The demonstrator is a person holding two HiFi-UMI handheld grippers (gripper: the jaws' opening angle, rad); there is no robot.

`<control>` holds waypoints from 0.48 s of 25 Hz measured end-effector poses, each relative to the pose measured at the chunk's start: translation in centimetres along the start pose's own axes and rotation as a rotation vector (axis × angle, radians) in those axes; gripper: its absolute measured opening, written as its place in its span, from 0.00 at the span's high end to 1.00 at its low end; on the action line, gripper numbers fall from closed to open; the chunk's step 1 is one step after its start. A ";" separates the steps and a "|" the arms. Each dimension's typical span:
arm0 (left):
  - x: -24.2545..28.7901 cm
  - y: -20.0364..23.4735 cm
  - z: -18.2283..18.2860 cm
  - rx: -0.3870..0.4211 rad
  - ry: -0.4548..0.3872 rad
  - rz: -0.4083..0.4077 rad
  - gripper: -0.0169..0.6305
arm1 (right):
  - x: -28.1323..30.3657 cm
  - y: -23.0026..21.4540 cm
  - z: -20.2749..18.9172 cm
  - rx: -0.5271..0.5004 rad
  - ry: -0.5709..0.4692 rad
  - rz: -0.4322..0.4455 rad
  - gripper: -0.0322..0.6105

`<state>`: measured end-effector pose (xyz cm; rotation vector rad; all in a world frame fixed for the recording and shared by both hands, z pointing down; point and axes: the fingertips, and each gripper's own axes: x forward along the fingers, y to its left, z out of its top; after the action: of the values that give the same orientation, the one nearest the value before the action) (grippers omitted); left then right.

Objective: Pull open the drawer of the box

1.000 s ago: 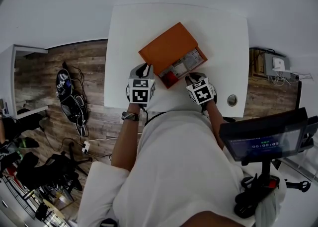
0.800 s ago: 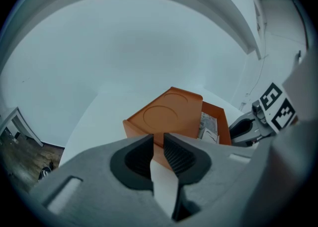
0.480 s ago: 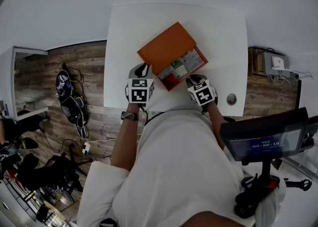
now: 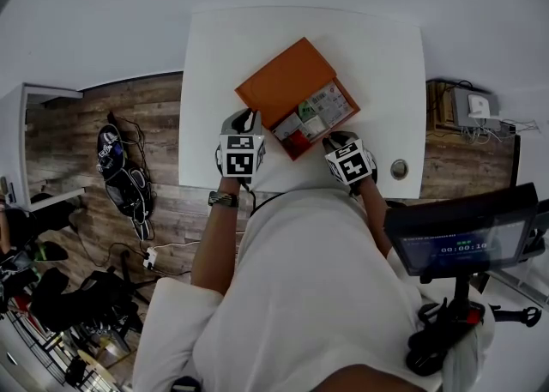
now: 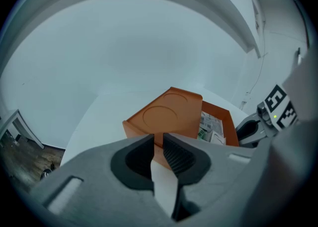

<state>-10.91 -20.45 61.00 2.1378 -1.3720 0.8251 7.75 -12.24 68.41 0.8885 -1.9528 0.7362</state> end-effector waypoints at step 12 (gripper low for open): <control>0.3 0.2 0.0 -0.007 -0.007 0.004 0.88 | -0.1 -0.4 -0.4 0.007 -0.001 -0.003 0.84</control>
<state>-11.03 -20.73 61.19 2.1347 -1.3810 0.8138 8.28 -12.10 68.55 0.8962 -1.9502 0.7410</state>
